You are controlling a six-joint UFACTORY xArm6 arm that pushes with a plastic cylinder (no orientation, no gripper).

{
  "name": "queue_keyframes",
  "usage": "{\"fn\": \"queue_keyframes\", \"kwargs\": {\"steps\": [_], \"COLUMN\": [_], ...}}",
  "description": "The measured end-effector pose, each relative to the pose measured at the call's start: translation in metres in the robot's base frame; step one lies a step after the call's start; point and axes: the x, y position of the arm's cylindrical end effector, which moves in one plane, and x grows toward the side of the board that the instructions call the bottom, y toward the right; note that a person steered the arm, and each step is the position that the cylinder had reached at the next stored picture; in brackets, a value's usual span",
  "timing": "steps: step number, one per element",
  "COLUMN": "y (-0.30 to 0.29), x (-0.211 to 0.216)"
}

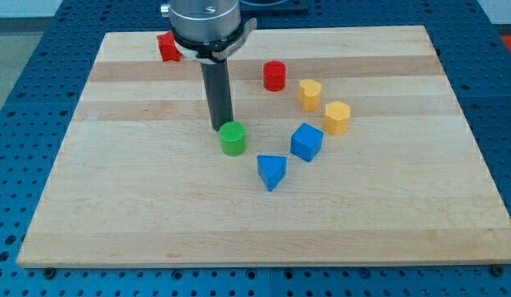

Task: Place your arm left side of the green circle

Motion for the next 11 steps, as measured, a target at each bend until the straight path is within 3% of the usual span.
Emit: {"fn": "queue_keyframes", "kwargs": {"steps": [7, 9, 11], "y": [-0.01, -0.038, -0.041], "x": [0.004, 0.004, 0.041]}}
